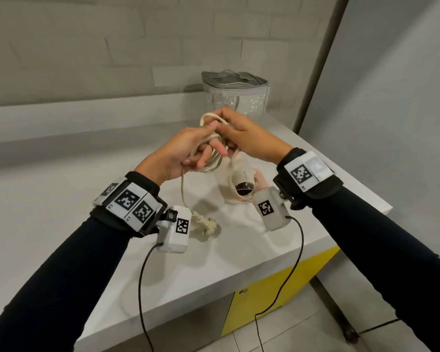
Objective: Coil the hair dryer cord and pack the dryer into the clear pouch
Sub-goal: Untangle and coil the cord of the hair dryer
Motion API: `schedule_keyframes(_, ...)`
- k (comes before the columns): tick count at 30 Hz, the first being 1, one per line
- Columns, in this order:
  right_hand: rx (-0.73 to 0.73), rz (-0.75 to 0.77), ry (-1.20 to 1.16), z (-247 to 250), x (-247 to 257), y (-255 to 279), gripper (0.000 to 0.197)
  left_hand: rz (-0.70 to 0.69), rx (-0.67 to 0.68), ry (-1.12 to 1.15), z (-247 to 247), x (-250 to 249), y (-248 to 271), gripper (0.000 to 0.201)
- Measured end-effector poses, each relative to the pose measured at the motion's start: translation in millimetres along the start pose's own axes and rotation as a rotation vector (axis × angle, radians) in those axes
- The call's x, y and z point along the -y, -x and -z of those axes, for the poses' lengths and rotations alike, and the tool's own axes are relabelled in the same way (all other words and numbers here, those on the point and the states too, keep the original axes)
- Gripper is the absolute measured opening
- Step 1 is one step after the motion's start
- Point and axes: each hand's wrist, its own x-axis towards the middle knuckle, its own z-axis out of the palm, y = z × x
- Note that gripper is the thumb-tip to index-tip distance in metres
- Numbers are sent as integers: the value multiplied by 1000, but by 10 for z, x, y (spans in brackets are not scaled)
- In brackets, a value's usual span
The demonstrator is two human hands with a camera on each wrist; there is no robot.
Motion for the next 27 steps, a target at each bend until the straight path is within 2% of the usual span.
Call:
schedule_keyframes(3, 76, -132, -33, 9, -28, 153, 36, 28, 6, 238, 68, -25, -30, 65)
schedule_keyframes(6, 93, -145, 55, -74, -4, 267, 51, 24, 28, 380, 21, -15, -70, 60)
schedule_keyframes(9, 121, -185, 226, -199, -14, 340, 46, -30, -57, 438, -48, -16, -134, 54)
schedule_keyframes(12, 253, -215, 489, -369, -87, 474, 22, -76, -235, 438, -64, -42, -197, 46)
schedule_keyframes(13, 261, -242, 525, -405, -116, 519, 21, -83, -294, 430, -69, -43, -209, 50)
schedule_keyframes(15, 255, -327, 496, -432, -133, 608, 22, -119, -401, 397, -58, -21, -230, 54)
schedule_keyframes(18, 310, -331, 476, -407, -120, 689, 25, -157, -440, 298, -66, 22, -216, 30)
schedule_keyframes(20, 265, -291, 473, -347, -96, 685, 26, -141, -413, 148, -104, 63, -191, 17)
schedule_keyframes(22, 192, -184, 560, -249, -23, 610, 24, -132, -364, -55, -165, 108, -173, 15)
schedule_keyframes(24, 136, -52, 643, -132, 96, 509, 17, -135, -293, -209, -239, 117, -149, 22)
schedule_keyframes(27, -9, 44, 563, -3, 241, 387, 18, -151, -159, -340, -292, 92, -110, 35)
